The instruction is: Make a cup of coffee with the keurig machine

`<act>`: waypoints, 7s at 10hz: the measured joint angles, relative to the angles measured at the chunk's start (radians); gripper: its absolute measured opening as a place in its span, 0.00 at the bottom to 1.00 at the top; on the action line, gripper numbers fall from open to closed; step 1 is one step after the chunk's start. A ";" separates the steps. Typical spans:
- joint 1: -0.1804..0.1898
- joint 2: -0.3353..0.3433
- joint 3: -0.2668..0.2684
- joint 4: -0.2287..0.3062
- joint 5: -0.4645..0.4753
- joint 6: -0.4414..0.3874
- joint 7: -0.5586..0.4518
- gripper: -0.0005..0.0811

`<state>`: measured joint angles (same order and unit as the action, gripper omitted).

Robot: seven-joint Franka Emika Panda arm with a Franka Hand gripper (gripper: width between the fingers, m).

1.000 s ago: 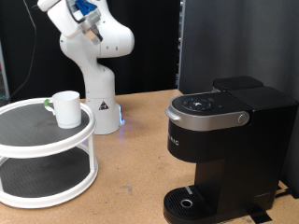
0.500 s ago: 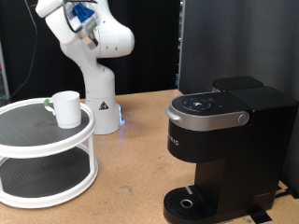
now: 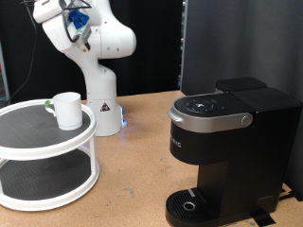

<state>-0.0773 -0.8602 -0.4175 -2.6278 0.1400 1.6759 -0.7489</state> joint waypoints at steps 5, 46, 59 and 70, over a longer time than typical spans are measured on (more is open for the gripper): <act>-0.002 -0.025 -0.048 -0.002 0.005 -0.001 -0.047 0.01; -0.047 0.022 -0.372 -0.047 -0.094 0.186 -0.244 0.01; -0.047 0.025 -0.401 -0.138 -0.133 0.316 -0.249 0.45; -0.058 0.065 -0.459 -0.196 -0.134 0.444 -0.254 0.99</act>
<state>-0.1348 -0.7956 -0.8762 -2.8242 0.0056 2.1196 -1.0032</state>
